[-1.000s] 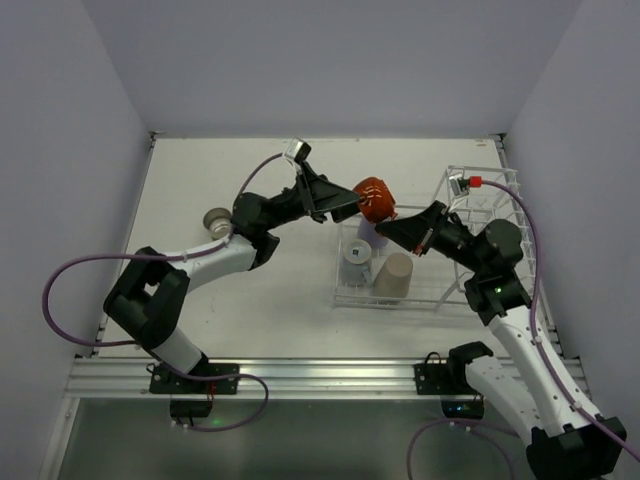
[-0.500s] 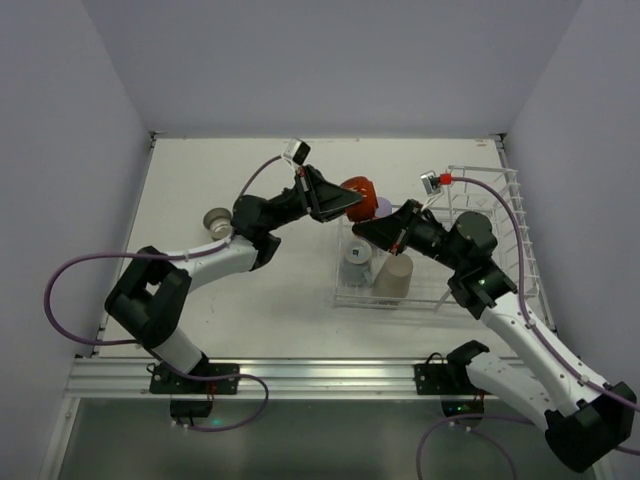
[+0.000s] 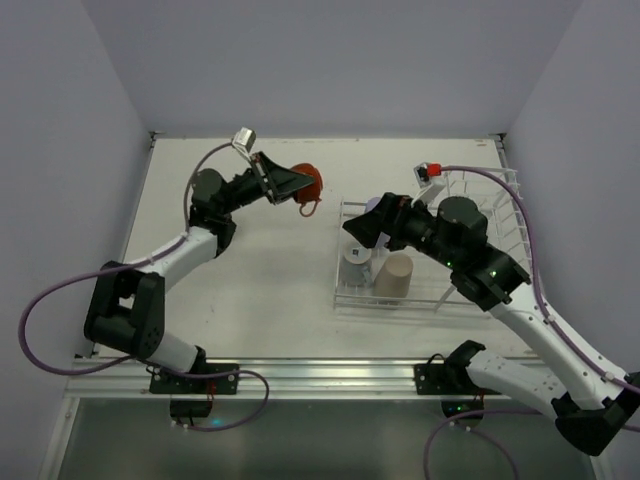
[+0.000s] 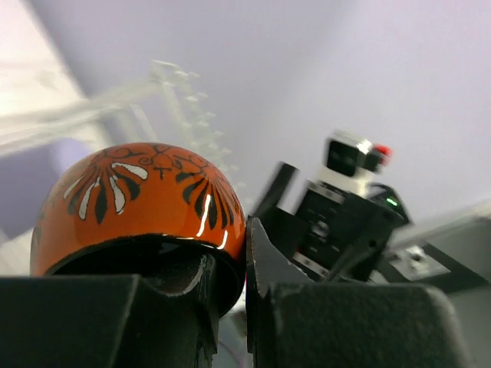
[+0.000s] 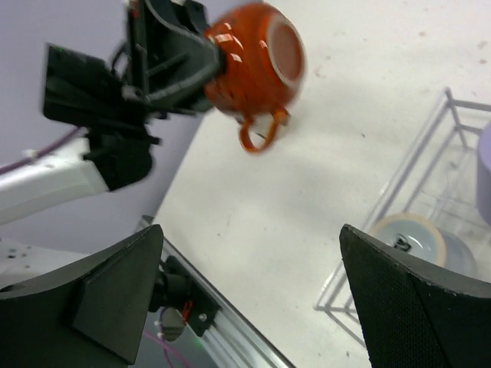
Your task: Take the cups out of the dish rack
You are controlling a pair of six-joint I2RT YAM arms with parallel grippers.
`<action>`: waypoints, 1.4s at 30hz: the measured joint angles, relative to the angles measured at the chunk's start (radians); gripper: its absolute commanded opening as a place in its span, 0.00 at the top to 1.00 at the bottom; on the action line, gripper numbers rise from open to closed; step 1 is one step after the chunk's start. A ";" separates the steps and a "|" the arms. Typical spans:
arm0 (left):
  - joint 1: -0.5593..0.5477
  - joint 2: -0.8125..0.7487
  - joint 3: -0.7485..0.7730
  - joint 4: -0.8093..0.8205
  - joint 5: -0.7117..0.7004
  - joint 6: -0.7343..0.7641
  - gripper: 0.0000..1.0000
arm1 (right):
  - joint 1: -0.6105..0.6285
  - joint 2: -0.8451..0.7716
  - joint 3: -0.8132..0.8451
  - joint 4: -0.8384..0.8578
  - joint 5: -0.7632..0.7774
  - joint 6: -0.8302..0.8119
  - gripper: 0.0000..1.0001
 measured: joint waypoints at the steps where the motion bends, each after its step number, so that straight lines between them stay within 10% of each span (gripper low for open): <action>1: 0.039 -0.026 0.011 -0.092 0.007 0.064 1.00 | 0.019 0.006 0.019 -0.038 0.034 -0.007 0.01; 10: 0.112 -0.026 0.441 -1.112 -0.257 0.870 1.00 | 0.222 0.229 0.309 -0.433 0.394 -0.053 0.01; 18: 0.092 0.190 0.550 -1.511 -0.520 1.196 1.00 | 0.291 0.294 0.342 -0.562 0.526 -0.071 0.01; 42: 0.003 0.400 0.540 -1.608 -0.739 1.269 1.00 | 0.295 0.259 0.288 -0.691 0.668 -0.050 0.01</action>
